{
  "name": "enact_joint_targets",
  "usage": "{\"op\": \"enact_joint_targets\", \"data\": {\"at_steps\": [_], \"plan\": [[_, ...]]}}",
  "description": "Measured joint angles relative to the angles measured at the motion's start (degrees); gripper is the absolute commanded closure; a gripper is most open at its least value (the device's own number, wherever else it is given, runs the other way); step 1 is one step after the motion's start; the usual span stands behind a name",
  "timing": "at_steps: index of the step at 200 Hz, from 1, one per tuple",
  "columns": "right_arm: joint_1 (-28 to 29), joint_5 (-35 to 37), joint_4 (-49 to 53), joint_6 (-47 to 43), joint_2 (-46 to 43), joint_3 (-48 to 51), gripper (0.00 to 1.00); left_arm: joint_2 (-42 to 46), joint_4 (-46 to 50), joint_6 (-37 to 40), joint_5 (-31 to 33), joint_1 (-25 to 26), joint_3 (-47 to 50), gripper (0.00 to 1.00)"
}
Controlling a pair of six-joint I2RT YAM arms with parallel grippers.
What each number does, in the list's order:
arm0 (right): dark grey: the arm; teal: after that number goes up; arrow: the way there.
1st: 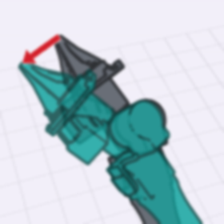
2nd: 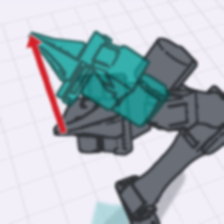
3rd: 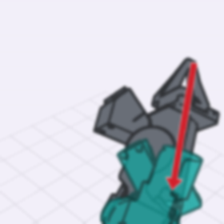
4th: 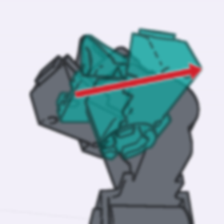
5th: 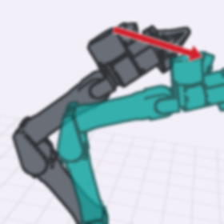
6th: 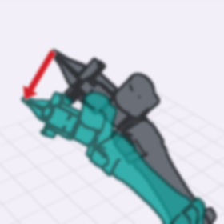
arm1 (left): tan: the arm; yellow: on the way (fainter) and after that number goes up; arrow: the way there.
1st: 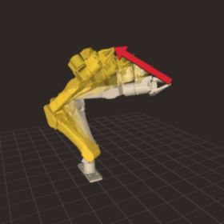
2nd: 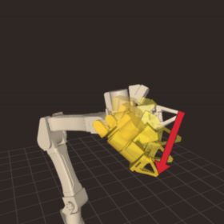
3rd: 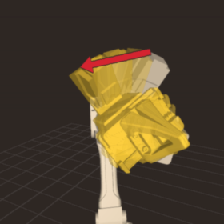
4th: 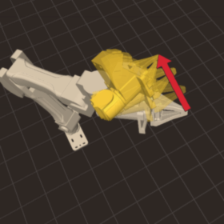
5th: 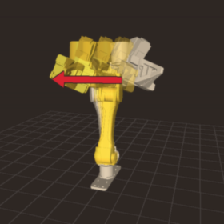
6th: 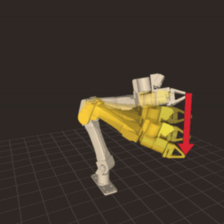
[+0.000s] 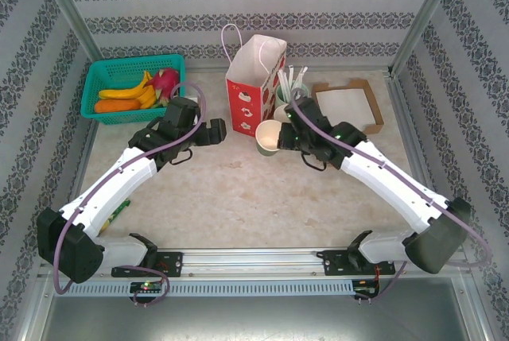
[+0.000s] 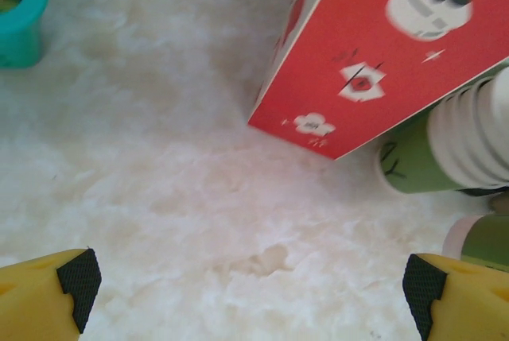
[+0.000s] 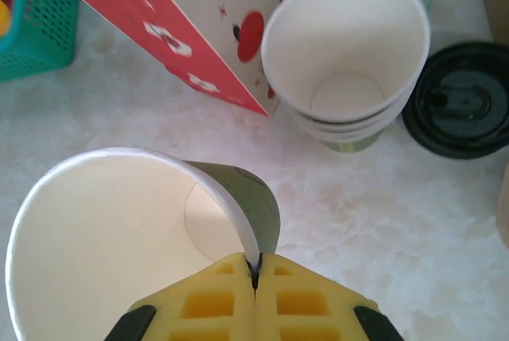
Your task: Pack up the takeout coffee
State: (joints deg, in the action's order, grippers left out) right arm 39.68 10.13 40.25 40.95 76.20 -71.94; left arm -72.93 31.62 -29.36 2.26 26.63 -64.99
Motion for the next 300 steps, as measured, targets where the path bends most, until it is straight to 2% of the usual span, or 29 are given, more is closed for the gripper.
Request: {"op": "enact_joint_targets", "data": {"at_steps": [42,90,140,169,255,286,300], "plan": [[3.74,2.84,-4.11,4.33,5.88,4.31,1.0,-0.74,4.37,-5.4,-2.6,0.0,0.26,0.01],[4.46,3.06,-7.61,5.64,12.31,4.72,0.98,0.92,-3.93,-6.88,-18.75,0.0,7.15,0.01],[4.46,2.4,-8.15,5.66,16.0,3.65,0.94,-1.92,-4.39,-5.22,-24.98,0.0,5.49,0.05],[4.46,1.9,-8.17,5.7,17.09,2.34,0.87,-3.72,-4.13,-4.94,-26.23,0.0,4.74,0.0],[4.46,0.94,-6.1,5.57,17.49,0.15,0.7,-5.44,-3.93,-5.35,-24.68,0.0,4.74,0.01],[4.46,0.94,-6.12,4.59,16.59,0.04,0.58,-6.75,-3.67,-5.62,-23.52,0.0,4.68,0.01],[4.42,0.96,-6.67,3.3,14.88,0.11,0.49,-7.28,-3.43,-5.7,-22.56,0.0,4.52,0.01]]}}
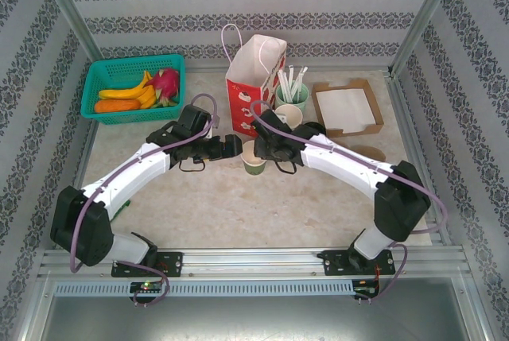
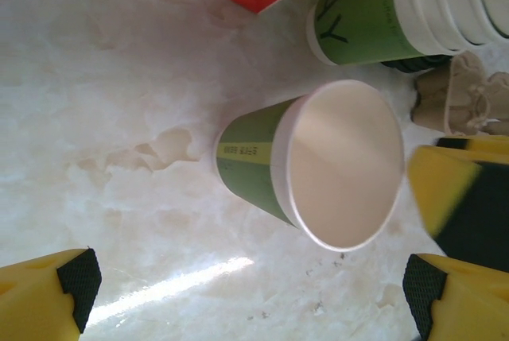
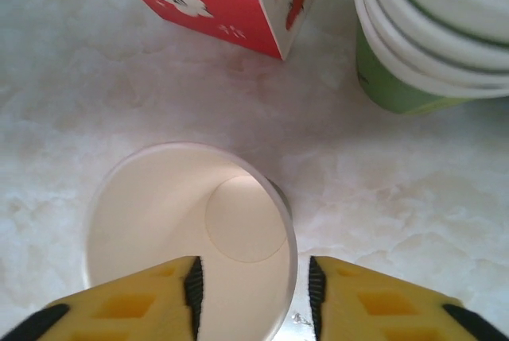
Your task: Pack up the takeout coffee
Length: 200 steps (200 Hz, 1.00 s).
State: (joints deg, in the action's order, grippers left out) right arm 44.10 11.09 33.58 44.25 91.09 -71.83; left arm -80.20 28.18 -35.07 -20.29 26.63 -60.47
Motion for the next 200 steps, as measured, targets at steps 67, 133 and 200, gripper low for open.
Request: {"op": "enact_joint_targets", "data": {"at_steps": [67,133,200], "plan": [[-9.07,-1.18,-3.26,-4.76,-13.77,2.97,0.41,-2.84,2.38,-3.15,7.65,0.0,-2.14,0.01],[-27.85,-8.68,-1.66,-8.92,-14.19,7.13,0.35,-8.02,5.55,-6.97,12.09,0.0,-4.72,0.01],[-33.55,-18.64,-1.14,-11.89,-2.97,6.95,0.02,-9.84,6.4,-8.15,11.91,0.0,-6.27,0.01]]}}
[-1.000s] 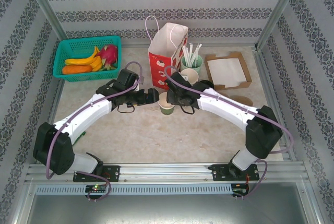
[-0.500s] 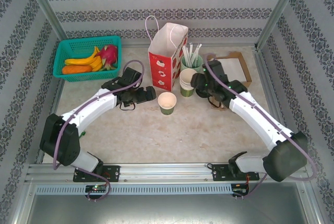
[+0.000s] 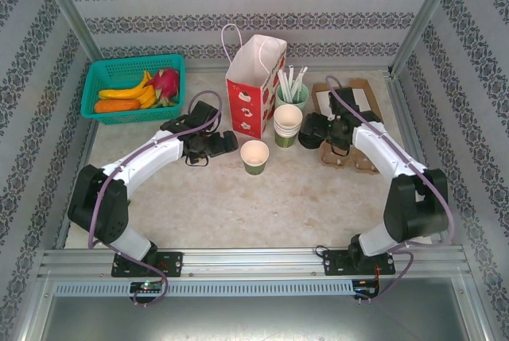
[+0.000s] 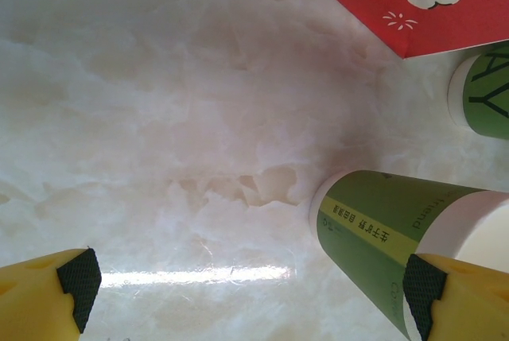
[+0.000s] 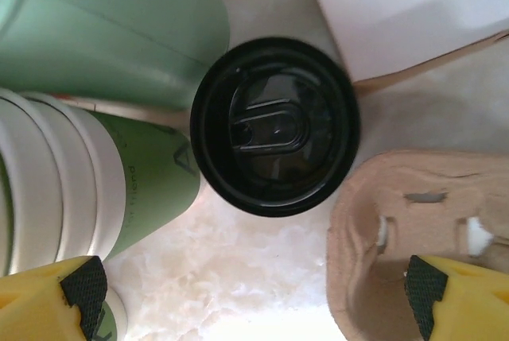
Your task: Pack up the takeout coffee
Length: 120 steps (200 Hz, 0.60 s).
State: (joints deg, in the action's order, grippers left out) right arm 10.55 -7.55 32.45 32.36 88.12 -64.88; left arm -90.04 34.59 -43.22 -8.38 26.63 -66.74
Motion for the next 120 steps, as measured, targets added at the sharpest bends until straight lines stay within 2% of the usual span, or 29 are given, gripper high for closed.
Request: {"op": "enact_joint_targets", "data": {"at_steps": [46,120], "plan": [[0.11,-4.96,-0.52,0.26,3.69,-0.11,0.02,-1.01,0.13,-0.72,-0.39,0.0,-0.26,0.01],[0.09,-4.98,-0.57,0.42,4.31,0.76,0.02,-1.55,0.15,-1.05,-0.98,0.0,-0.26,0.01]]}}
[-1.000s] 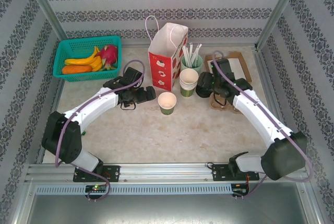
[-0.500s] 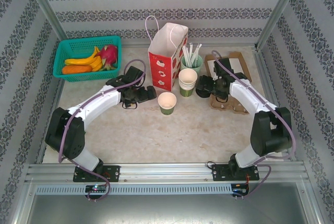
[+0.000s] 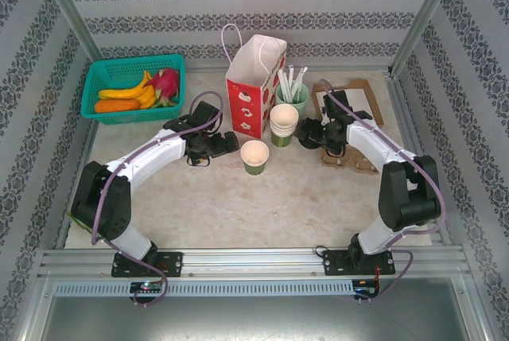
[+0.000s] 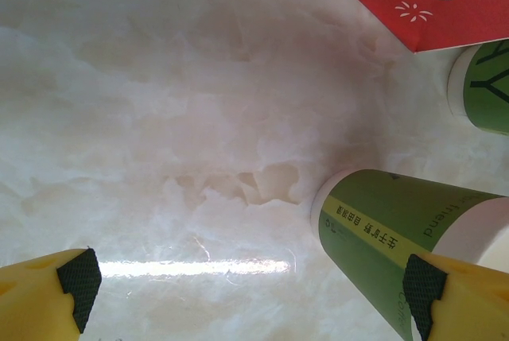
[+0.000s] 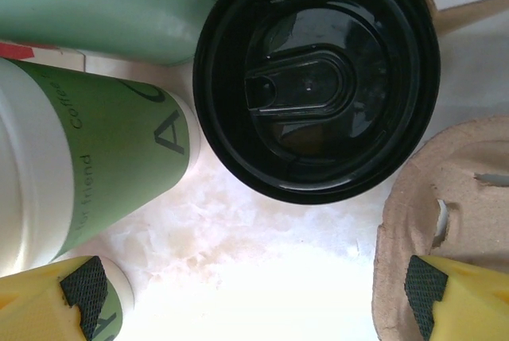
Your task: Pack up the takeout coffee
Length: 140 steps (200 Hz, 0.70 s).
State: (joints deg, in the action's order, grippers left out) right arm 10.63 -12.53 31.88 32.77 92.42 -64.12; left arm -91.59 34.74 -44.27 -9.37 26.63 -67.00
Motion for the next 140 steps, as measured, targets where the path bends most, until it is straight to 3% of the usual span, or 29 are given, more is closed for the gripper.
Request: {"op": "enact_joint_targets", "data": {"at_steps": [140], "plan": [[-1.81,7.43,1.68,-1.68,0.0,3.63,0.04,-1.42,0.02,0.02,-0.94,0.0,-0.02,0.01]]}}
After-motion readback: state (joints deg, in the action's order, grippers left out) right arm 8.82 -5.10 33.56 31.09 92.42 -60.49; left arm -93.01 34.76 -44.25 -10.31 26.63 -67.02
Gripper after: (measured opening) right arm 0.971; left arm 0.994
